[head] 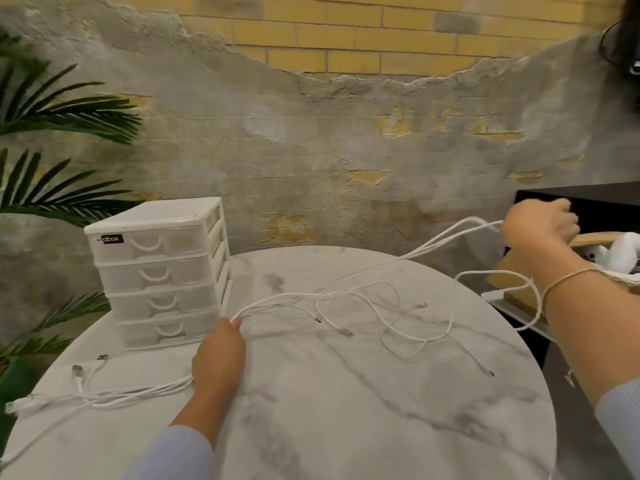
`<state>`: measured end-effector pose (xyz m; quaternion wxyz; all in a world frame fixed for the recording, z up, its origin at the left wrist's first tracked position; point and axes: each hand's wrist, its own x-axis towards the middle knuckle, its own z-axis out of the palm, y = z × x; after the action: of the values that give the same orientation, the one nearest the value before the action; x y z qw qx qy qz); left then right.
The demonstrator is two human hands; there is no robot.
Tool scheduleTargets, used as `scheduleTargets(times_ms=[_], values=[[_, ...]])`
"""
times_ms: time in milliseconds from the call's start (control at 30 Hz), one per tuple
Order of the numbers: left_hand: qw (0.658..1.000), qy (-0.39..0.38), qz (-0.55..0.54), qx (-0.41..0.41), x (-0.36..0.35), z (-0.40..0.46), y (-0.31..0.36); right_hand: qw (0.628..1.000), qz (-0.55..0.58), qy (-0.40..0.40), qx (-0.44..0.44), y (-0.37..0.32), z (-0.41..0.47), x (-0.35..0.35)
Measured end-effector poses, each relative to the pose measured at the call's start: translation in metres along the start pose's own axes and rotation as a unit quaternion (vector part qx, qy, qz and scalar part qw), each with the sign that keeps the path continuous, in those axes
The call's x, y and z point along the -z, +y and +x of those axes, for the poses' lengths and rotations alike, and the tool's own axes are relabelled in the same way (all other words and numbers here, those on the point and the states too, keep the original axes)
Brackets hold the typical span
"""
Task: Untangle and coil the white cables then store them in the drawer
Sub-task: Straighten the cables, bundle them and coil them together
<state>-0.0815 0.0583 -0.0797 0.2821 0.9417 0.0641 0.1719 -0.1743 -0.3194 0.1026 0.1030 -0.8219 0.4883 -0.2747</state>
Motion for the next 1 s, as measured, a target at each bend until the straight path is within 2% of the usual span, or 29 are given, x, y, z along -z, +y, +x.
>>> scheduleTargets(times_ms=[67,133,167,200,300,367,433,500,567,700,900,1000], values=[[1.000,0.000,0.001,0.004,0.000,0.000,0.000,0.991,-0.053,-0.114,-0.046,-0.001,0.000,-0.005],[1.000,-0.002,-0.003,0.005,0.000,0.000,0.001,0.978,-0.069,-0.190,0.044,-0.003,-0.010,-0.014],[1.000,-0.002,-0.006,0.007,0.001,0.000,0.002,0.968,-0.096,-0.212,0.097,-0.006,-0.017,-0.015],[1.000,-0.002,-0.011,0.010,0.002,-0.001,0.002,0.960,-0.108,-0.233,0.111,-0.013,-0.024,-0.019],[1.000,-0.005,-0.029,0.008,0.004,-0.002,0.005,0.950,-0.142,-0.223,0.165,-0.040,-0.059,-0.023],[0.999,-0.008,-0.037,0.006,0.004,-0.002,0.005,0.936,-0.099,-0.197,0.276,-0.064,-0.087,-0.033],[0.998,-0.011,-0.054,0.000,0.005,-0.003,0.005,0.892,-0.041,-0.213,0.396,-0.089,-0.125,-0.046],[0.998,-0.013,-0.048,-0.028,0.005,-0.002,0.005,0.845,0.038,-0.260,0.466,-0.113,-0.161,-0.063],[0.997,-0.014,-0.043,-0.062,0.006,-0.002,0.005,0.812,0.104,-0.285,0.498,-0.131,-0.192,-0.078],[0.993,-0.023,-0.082,-0.085,0.007,0.002,0.004,0.789,0.163,-0.369,0.463,-0.145,-0.227,-0.106],[0.990,-0.042,-0.055,-0.119,0.007,0.009,0.000,0.815,0.194,-0.350,0.418,-0.133,-0.245,-0.147],[0.988,-0.058,-0.038,-0.139,0.010,0.009,0.003,0.818,0.193,-0.329,0.430,-0.129,-0.244,-0.149]])
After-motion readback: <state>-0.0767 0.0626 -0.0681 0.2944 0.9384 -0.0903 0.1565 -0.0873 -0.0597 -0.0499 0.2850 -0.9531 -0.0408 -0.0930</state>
